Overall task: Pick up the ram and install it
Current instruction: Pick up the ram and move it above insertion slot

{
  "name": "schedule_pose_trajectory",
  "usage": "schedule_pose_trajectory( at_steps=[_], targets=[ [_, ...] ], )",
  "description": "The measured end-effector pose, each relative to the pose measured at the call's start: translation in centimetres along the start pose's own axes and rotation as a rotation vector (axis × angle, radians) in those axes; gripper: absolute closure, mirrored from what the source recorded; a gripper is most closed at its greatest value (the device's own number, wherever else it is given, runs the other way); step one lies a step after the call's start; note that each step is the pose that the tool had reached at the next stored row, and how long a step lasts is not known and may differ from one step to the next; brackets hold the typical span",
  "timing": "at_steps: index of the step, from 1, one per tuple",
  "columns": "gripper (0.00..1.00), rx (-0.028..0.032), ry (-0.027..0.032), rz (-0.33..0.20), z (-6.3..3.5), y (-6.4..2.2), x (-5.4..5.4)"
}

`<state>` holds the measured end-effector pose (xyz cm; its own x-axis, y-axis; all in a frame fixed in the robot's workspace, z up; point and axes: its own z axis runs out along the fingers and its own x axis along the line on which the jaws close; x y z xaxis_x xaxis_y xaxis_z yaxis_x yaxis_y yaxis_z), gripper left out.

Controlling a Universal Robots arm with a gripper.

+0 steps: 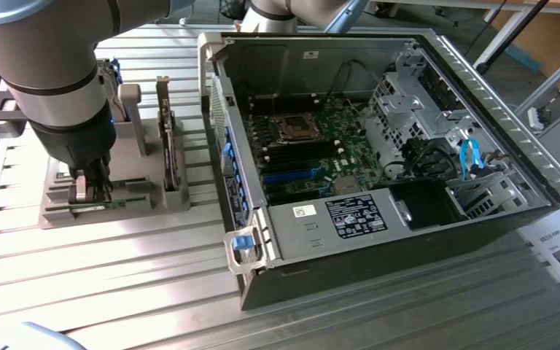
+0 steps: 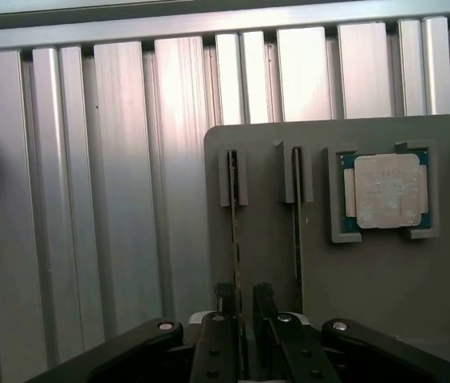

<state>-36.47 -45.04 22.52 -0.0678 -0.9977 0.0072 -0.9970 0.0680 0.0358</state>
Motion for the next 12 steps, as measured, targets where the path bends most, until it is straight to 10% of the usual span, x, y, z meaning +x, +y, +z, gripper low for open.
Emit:
schedule_pose_trajectory(
  at_steps=[12],
  targets=[
    [0.76,0.0002,0.0000,-0.003,0.01,-0.27,-0.02]
  ],
)
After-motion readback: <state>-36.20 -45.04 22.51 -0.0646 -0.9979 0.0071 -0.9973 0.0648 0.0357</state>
